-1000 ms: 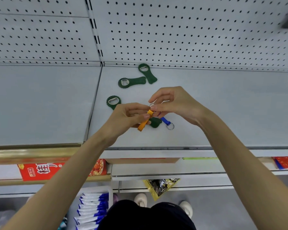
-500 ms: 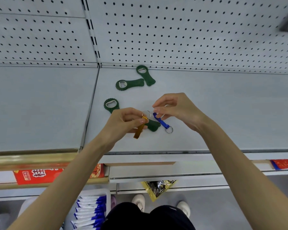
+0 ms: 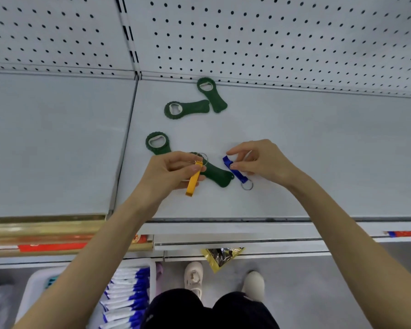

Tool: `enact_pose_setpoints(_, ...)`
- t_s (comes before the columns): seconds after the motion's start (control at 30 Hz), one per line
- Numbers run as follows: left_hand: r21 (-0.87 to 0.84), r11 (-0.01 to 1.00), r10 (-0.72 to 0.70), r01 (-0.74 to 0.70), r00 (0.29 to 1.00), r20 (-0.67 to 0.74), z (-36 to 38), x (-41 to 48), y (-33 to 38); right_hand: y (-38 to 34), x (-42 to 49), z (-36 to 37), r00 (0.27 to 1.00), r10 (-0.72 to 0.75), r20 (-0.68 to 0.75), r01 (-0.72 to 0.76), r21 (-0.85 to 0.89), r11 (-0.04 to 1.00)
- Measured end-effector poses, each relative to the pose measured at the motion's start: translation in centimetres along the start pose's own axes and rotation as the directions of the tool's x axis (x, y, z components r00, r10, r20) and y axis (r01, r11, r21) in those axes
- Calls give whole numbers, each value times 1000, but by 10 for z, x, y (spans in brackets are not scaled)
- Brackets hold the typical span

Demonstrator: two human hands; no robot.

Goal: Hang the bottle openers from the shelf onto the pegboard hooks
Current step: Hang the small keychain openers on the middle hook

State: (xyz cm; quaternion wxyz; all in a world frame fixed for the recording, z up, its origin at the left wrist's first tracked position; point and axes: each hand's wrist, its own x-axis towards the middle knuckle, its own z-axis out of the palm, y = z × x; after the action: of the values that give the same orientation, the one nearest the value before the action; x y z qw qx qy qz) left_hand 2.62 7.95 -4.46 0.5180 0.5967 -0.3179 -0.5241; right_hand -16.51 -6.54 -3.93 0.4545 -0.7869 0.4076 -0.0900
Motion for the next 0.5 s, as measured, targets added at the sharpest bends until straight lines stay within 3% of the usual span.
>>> enact_pose_setpoints(0.5, -56, 998, -35, 35, 999, -11, 9, 7, 1, 3, 11, -4, 995, -44, 86, 47, -36, 998)
